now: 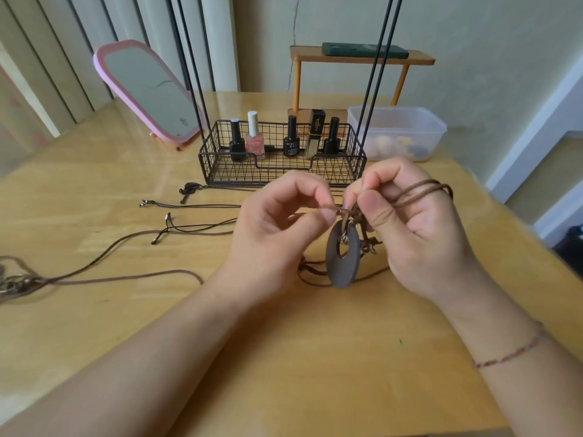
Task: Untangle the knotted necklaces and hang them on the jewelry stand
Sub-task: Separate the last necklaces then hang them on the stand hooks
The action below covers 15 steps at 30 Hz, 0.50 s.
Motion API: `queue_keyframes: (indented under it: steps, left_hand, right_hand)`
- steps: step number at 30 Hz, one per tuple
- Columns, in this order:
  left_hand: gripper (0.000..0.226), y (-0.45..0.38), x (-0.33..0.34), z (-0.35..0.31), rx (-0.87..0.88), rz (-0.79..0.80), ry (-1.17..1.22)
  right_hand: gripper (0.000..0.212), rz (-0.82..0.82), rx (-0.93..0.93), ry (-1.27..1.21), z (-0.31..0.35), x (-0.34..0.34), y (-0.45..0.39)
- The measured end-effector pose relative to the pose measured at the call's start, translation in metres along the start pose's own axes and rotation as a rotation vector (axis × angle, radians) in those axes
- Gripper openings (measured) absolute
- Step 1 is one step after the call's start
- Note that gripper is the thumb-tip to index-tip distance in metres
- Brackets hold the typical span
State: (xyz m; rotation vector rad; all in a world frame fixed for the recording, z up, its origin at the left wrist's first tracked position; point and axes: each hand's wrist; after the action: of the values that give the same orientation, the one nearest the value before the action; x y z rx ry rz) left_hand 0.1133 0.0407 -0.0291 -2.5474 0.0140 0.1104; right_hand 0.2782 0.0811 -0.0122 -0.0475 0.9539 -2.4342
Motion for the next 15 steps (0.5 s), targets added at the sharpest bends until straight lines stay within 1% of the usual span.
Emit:
queue_keyframes:
  steps: [3, 6, 8, 10, 13, 15]
  left_hand:
    - [0.007, -0.003, 0.002, -0.001, -0.114, -0.021, 0.118]
    - [0.005, -0.001, 0.008, -0.005, -0.131, -0.068, 0.075]
    - [0.009, 0.0, 0.011, -0.009, -0.125, -0.099, 0.04]
    - [0.012, 0.0, 0.011, -0.011, -0.157, -0.116, 0.06]
    - [0.007, 0.0, 0.009, -0.012, -0.198, -0.106, 0.185]
    - [0.005, 0.0, 0.006, -0.012, -0.246, -0.105, 0.295]
  right_hand:
    - [0.009, -0.011, 0.029, -0.081, 0.002, 0.005, 0.0]
    - [0.013, -0.047, 0.085, -0.135, 0.004, 0.009, 0.0]
    - [0.011, -0.096, 0.135, -0.23, 0.006, 0.011, -0.001]
    - [0.01, -0.162, 0.171, -0.288, 0.007, 0.013, -0.002]
    - [0.018, -0.197, 0.186, -0.308, 0.005, 0.016, -0.003]
    - [0.017, -0.17, 0.147, -0.259, 0.004, 0.016, -0.002]
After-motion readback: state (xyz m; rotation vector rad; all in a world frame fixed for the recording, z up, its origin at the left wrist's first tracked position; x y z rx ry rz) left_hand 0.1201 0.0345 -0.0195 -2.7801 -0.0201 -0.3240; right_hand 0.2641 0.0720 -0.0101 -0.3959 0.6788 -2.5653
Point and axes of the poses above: each hand's wrist, its own y-axis away from the middle knuckle, its own x-axis out of the palm, z = x × y, and after that the axes turned 11 degrees about -y, right-handed
